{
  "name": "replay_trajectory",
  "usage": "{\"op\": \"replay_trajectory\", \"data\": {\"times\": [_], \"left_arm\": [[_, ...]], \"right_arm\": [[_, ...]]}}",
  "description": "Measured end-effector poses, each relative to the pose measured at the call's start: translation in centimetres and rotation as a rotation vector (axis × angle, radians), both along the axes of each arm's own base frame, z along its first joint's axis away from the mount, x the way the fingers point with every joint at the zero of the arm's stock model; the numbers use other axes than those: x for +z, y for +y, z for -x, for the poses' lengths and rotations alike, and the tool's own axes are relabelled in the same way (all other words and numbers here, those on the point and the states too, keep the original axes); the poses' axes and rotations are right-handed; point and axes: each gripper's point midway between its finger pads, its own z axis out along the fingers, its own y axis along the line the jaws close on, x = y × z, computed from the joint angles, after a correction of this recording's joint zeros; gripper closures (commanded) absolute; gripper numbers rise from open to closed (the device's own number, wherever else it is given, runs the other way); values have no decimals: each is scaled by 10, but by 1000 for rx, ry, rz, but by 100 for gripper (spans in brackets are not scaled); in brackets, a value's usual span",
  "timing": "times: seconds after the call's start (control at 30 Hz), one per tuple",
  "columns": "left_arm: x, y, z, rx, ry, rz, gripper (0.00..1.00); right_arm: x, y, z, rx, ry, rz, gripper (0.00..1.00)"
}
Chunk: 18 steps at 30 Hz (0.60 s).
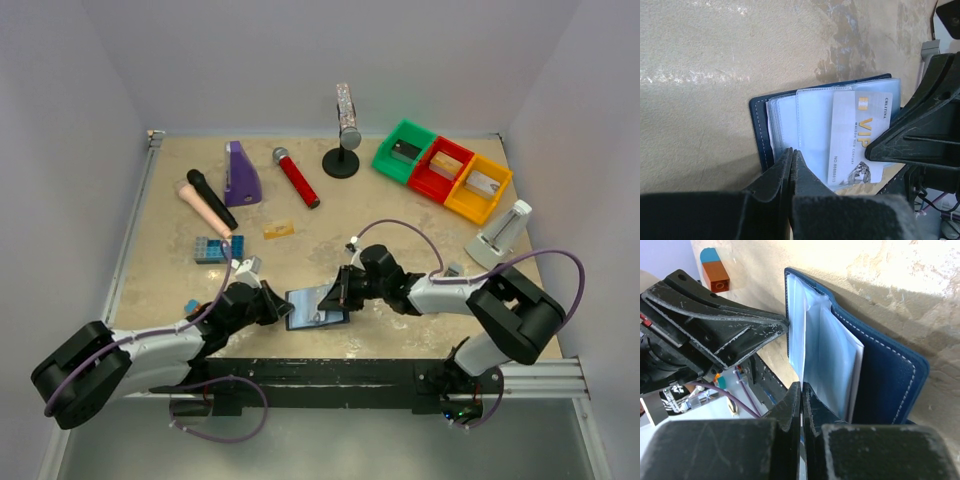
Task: Take the credit cards out of the card holder
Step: Remove the credit card from the card holder.
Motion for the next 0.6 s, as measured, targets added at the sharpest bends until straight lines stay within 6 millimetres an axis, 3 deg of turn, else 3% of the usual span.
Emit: {"op": "replay_trajectory", "data": {"times": [0.6], "left_arm": [[-7, 9, 6, 10, 18, -33, 100]], "right_arm": [[1, -27, 9, 15, -33, 123, 100]]}}
